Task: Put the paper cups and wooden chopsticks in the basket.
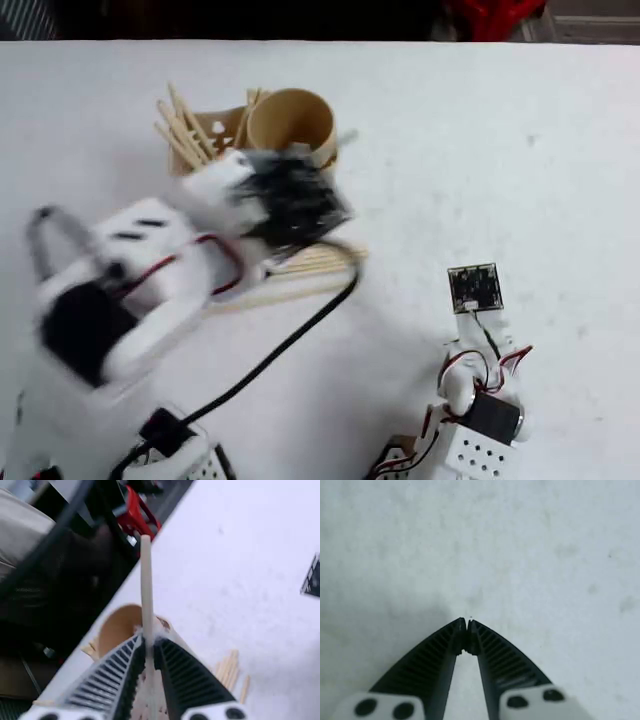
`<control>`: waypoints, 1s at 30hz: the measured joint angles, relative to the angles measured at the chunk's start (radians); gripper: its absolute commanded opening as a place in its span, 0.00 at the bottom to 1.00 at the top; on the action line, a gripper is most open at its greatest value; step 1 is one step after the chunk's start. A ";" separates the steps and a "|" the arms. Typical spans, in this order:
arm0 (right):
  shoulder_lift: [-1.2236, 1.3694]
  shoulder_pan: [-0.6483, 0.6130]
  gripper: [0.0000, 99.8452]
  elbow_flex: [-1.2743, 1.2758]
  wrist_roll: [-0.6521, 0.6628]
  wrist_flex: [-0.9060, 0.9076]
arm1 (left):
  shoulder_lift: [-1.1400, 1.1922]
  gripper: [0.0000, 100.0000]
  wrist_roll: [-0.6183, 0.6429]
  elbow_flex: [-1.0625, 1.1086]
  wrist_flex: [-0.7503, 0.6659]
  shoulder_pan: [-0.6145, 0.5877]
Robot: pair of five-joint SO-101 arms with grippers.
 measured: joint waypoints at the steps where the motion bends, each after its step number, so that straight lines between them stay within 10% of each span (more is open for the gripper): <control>1: 0.000 0.000 0.02 0.000 0.000 0.000 | -0.008 0.02 0.021 -0.048 -0.003 0.000; 15: 0.000 0.000 0.02 0.000 0.000 0.000 | -0.023 0.02 0.450 0.091 -0.552 -0.407; 30: 0.000 0.000 0.02 0.000 0.000 0.000 | -0.021 0.06 0.509 0.463 -0.796 -0.470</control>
